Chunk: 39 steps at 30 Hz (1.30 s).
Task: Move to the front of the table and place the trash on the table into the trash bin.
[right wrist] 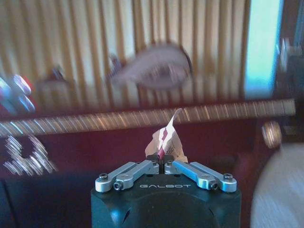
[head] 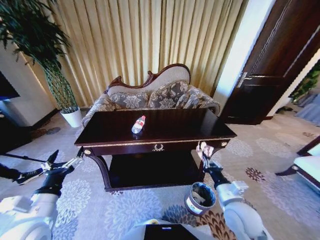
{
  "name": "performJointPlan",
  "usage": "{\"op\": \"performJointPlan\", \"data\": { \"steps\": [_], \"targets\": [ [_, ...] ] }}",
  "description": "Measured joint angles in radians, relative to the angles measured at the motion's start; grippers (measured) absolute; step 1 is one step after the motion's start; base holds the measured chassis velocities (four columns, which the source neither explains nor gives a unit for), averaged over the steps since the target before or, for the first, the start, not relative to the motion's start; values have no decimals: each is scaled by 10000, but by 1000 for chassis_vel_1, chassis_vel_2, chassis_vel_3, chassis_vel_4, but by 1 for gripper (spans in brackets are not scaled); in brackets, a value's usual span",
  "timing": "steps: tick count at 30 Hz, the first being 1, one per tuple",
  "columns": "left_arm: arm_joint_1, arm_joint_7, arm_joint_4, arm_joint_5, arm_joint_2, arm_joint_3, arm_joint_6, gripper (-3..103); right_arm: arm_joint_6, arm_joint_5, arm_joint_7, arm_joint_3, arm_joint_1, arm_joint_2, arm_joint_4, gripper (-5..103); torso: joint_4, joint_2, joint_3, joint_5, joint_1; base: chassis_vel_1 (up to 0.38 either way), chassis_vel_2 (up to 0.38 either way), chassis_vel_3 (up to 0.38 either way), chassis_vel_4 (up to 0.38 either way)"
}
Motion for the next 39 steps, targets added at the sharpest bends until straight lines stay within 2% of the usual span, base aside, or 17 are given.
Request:
{"op": "performJointPlan", "data": {
  "steps": [5,6,11,12,15,16,20,21,23,26,27,29,31,34,35,38,39],
  "targets": [
    [-81,14,-7,43,-58,145,3,100,-11,-84,-57,-134,743,-22,-3327,1,0,0,-2,0,0,-27,34,31,-25],
    [-81,14,-7,43,-58,145,3,100,-11,-84,-57,-134,743,-22,-3327,1,0,0,-2,0,0,0,0,0,0],
    [-105,62,-10,58,-64,179,8,100,475,-343,-79,-389,1911,78,-6802,1,-2,9,-7,0,-14,0,0,0,0],
    [-105,62,-10,58,-64,179,8,100,475,-343,-79,-389,1911,78,-6802,1,-2,9,-7,0,-14,0,0,0,0],
    [-96,73,-10,60,-68,158,9,100,792,-356,-15,-429,2710,257,-8208,1,1,7,-6,1,-12,0,0,0,0],
    [-80,85,-10,64,-84,156,9,100,924,-329,152,-510,3137,366,-8820,1,2,6,-5,-3,-9,0,0,0,0],
    [-68,106,-10,76,-120,157,6,100,1000,-258,600,-755,3768,552,-9501,-2,3,6,-4,-3,-6,0,0,0,0],
    [-63,107,-10,77,-124,156,6,100,1053,-273,754,-853,3891,587,-9666,3,3,6,-5,-3,-8,0,0,0,0],
    [-58,107,-10,78,-124,157,6,100,1150,-305,877,-935,4002,613,-9840,3,2,6,-5,-1,-8,0,0,0,0],
    [-56,107,-10,84,-135,188,5,100,1314,-683,986,-997,4156,677,-10226,19,1,6,-5,-3,-8,0,0,0,0],
    [-56,107,-10,84,-135,188,5,100,1314,-683,986,-997,4156,677,-10226,19,1,6,-5,-3,-8,0,0,0,0],
    [-55,107,-10,93,-141,212,5,100,1323,-790,986,-1000,4144,679,-10304,30,-2,6,-5,-3,-8,0,0,0,0],
    [-59,107,-9,108,-144,226,5,100,1324,-803,986,-994,4129,678,-10318,30,-1,6,-5,-2,-8,0,0,0,0],
    [-99,107,-8,263,-165,334,1,100,1327,-802,985,-962,4046,624,-10269,47,-1,7,-5,-3,-8,0,0,0,0],
    [-99,107,-8,263,-165,334,1,100,1327,-802,985,-962,4046,624,-10269,47,-1,7,-5,-3,-8,0,0,0,0],
    [-107,108,-5,293,-195,371,-1,100,1329,-792,982,-942,3976,578,-10105,62,1,7,-5,-3,-8,0,0,0,0],
    [-107,108,-5,293,-195,371,-1,100,1329,-792,982,-942,3976,578,-10105,62,1,7,-5,-3,-8,0,0,0,0]
  ]
}}
